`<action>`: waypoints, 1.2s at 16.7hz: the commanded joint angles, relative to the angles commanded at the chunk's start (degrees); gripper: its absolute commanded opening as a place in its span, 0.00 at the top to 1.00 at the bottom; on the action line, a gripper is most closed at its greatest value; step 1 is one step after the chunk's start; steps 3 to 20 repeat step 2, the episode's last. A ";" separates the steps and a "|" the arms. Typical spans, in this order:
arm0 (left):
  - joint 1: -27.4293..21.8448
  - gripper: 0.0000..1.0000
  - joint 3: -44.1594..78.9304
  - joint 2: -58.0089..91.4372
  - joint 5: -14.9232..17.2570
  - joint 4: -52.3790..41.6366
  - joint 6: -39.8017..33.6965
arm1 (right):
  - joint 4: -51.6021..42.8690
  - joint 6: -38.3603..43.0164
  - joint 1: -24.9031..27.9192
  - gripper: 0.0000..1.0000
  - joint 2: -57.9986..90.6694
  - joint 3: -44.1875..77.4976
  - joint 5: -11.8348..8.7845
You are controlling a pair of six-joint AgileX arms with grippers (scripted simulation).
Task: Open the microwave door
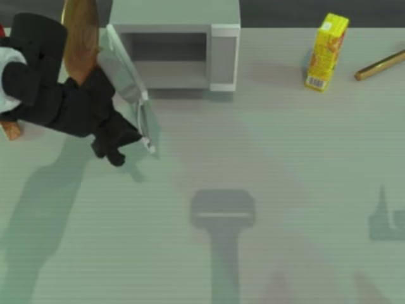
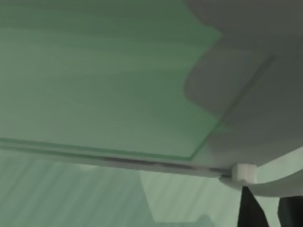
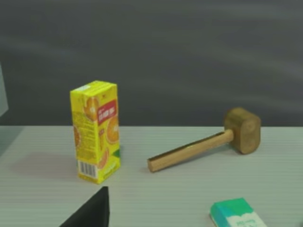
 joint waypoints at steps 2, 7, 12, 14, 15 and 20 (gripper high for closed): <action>0.00 1.00 0.00 0.00 0.00 0.00 0.00 | 0.00 0.00 0.00 0.00 0.00 0.00 0.00; 0.00 1.00 0.00 0.00 0.00 0.00 0.00 | 0.00 0.00 0.00 0.00 0.00 0.00 0.00; 0.00 1.00 0.00 0.00 0.00 0.00 0.00 | 0.00 0.00 0.00 0.00 0.00 0.00 0.00; 0.00 1.00 0.00 0.00 0.00 0.00 0.00 | 0.00 0.00 0.00 0.00 0.00 0.00 0.00; 0.00 1.00 0.00 0.00 0.00 0.00 0.00 | 0.00 0.00 0.00 0.00 0.00 0.00 0.00; 0.00 1.00 0.00 0.00 0.00 0.00 0.00 | 0.00 0.00 0.00 0.00 0.00 0.00 0.00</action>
